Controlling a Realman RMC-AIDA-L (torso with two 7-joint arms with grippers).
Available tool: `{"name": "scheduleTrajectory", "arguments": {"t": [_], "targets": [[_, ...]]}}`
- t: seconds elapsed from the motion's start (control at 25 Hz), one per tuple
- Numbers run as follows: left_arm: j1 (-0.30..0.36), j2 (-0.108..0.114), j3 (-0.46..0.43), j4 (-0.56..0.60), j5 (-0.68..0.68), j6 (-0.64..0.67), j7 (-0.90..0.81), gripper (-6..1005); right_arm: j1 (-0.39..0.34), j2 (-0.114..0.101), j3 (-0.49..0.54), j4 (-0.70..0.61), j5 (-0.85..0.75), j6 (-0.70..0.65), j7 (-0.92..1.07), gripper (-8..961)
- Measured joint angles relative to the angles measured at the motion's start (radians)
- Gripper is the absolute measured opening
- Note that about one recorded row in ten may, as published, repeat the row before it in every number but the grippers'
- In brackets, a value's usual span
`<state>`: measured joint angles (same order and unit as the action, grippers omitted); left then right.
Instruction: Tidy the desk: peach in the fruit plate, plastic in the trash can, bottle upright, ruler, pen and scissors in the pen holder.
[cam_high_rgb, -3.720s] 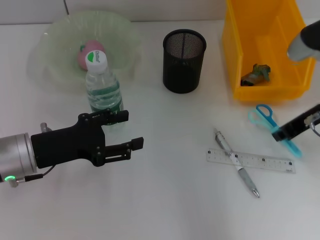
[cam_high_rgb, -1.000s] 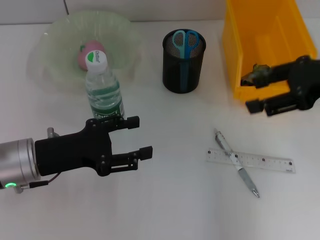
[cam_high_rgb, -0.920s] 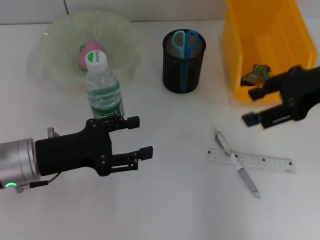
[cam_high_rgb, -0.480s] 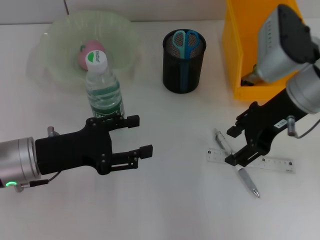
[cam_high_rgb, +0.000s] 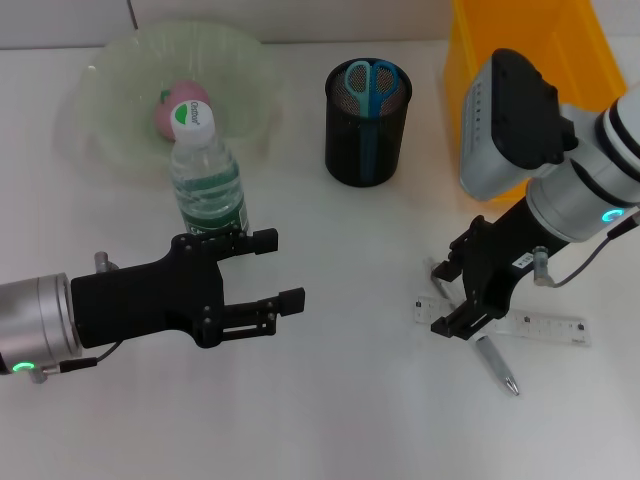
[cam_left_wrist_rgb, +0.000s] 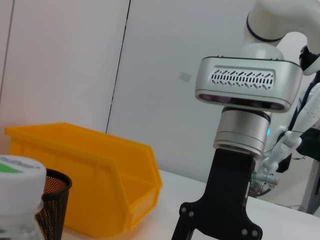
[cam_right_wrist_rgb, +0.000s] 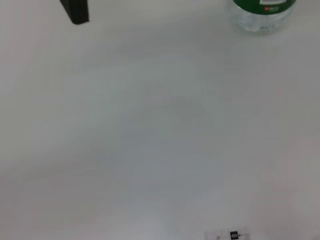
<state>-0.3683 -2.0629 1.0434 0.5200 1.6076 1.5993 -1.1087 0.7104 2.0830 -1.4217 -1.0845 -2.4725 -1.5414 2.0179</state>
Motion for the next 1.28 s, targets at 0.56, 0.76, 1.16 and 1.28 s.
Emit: {"name": "scheduleTrajectory", "arguments": {"t": [0.56, 0.76, 1.16, 1.28], "targets": [[-0.001, -0.002, 0.000, 0.000, 0.000, -0.005, 0.001, 795, 0.029, 0.004, -0.066, 0.082, 0.013, 0.088, -0.004, 647], [-0.001, -0.002, -0.001, -0.001, 0.000, -0.007, 0.002, 795, 0.031, 0.005, -0.081, 0.089, 0.014, 0.099, 0.000, 638], [0.003, -0.003, 0.004, -0.002, 0.001, -0.020, 0.004, 795, 0.018, 0.005, -0.082, 0.072, 0.023, 0.098, 0.010, 415], [0.003, -0.003, 0.003, -0.002, 0.001, -0.020, 0.004, 795, 0.009, 0.005, -0.077, 0.052, 0.025, 0.091, 0.011, 393]]}}
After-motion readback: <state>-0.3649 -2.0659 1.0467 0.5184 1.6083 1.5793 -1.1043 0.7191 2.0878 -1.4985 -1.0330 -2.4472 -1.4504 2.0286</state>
